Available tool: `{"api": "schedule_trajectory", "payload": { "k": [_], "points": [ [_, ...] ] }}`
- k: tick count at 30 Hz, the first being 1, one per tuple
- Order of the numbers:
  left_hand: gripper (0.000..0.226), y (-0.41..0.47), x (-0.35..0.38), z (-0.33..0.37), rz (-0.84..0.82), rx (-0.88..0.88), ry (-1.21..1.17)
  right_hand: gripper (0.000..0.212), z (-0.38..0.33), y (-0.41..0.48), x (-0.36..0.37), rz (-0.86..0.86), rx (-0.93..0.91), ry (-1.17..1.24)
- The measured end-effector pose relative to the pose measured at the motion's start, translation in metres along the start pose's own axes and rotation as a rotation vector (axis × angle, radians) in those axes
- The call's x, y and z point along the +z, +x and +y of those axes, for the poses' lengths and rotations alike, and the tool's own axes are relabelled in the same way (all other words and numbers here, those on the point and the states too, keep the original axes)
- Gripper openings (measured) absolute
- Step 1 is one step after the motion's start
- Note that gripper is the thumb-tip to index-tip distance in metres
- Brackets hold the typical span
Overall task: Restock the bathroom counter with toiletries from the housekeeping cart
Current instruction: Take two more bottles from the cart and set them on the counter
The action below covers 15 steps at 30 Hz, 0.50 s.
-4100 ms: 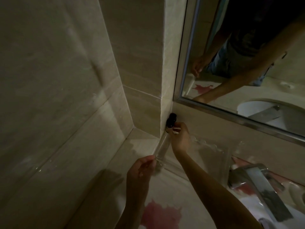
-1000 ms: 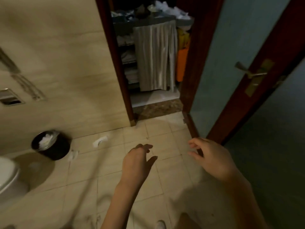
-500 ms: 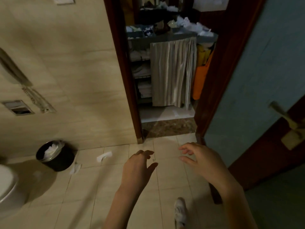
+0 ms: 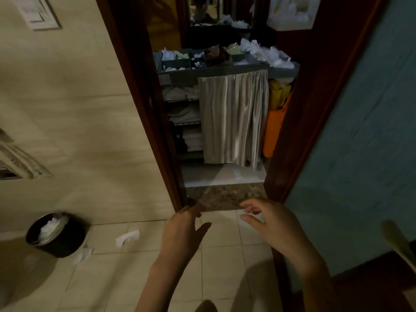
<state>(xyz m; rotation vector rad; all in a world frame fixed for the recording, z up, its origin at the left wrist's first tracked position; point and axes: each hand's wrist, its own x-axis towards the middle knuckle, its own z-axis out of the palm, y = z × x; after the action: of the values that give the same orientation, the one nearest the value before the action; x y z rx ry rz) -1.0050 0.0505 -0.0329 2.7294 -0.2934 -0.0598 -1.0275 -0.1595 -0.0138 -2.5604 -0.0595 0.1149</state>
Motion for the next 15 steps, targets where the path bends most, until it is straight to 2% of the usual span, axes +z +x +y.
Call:
{"api": "schedule_trajectory", "payload": {
  "k": [8, 15],
  "points": [
    [0.03, 0.079, 0.005, -0.001, 0.001, -0.044, -0.01, 0.028, 0.017, 0.091, -0.004, -0.055, -0.049, 0.03],
    [0.033, 0.214, 0.014, 0.001, -0.012, -0.027, -0.111, 0.025, 0.045, 0.21, -0.036, -0.012, -0.054, 0.024]
  ]
}}
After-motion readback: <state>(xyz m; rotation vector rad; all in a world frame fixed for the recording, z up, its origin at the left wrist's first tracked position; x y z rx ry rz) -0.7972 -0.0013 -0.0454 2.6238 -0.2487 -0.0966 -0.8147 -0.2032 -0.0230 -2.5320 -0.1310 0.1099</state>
